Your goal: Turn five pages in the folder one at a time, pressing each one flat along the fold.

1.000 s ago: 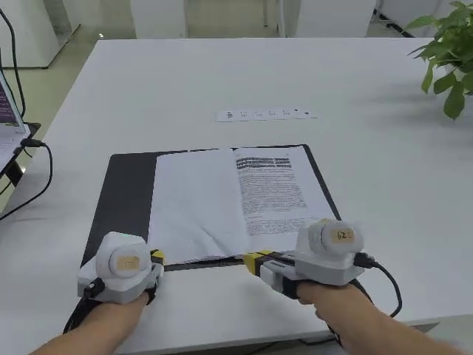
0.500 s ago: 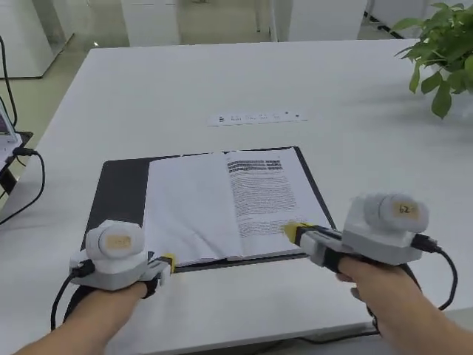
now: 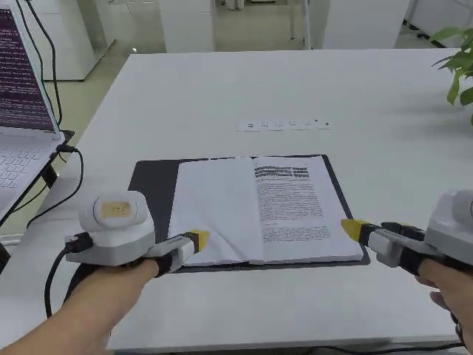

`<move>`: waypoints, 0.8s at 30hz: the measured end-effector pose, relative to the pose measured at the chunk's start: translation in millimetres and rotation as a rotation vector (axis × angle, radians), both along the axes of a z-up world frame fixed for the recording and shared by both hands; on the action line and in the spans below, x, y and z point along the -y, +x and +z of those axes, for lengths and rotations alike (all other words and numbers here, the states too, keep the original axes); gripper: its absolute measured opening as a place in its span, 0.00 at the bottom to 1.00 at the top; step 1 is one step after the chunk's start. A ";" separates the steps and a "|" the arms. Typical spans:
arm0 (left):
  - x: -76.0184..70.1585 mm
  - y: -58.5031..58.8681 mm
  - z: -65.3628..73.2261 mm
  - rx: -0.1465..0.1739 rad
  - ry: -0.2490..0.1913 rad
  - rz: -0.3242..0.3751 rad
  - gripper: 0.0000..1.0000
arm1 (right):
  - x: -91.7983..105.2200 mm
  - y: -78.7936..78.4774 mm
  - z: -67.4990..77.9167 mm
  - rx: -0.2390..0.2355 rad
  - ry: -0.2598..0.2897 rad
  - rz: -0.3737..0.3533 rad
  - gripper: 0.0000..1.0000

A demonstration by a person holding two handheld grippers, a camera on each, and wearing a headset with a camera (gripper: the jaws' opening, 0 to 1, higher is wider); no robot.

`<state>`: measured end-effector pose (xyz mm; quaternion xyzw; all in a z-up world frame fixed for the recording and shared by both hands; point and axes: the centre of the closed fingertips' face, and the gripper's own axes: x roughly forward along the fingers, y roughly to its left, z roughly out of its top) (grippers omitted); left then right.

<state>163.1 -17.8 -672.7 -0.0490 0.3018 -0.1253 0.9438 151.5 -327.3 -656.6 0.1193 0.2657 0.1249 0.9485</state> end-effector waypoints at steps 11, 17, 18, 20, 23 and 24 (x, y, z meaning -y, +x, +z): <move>-11.4 -12.0 16.9 0.041 0.045 0.020 0.99 | 7.4 1.3 3.2 0.036 -0.123 0.010 0.92; -13.7 -20.7 27.6 0.084 0.125 -0.033 0.99 | 9.1 3.0 5.9 0.062 -0.144 0.050 1.00; -14.8 -22.3 27.3 0.083 0.132 -0.040 0.99 | 10.1 3.3 6.4 0.069 -0.155 0.056 1.00; -19.2 -25.2 26.6 0.078 0.128 -0.040 0.99 | 13.0 3.8 6.2 0.073 -0.174 0.057 1.00; -28.2 -27.2 26.1 0.070 0.108 -0.024 0.99 | 15.0 5.2 5.3 0.073 -0.173 0.053 1.00; -30.4 -28.7 27.2 0.069 0.091 -0.015 0.99 | 16.1 6.7 4.0 0.067 -0.166 0.047 1.00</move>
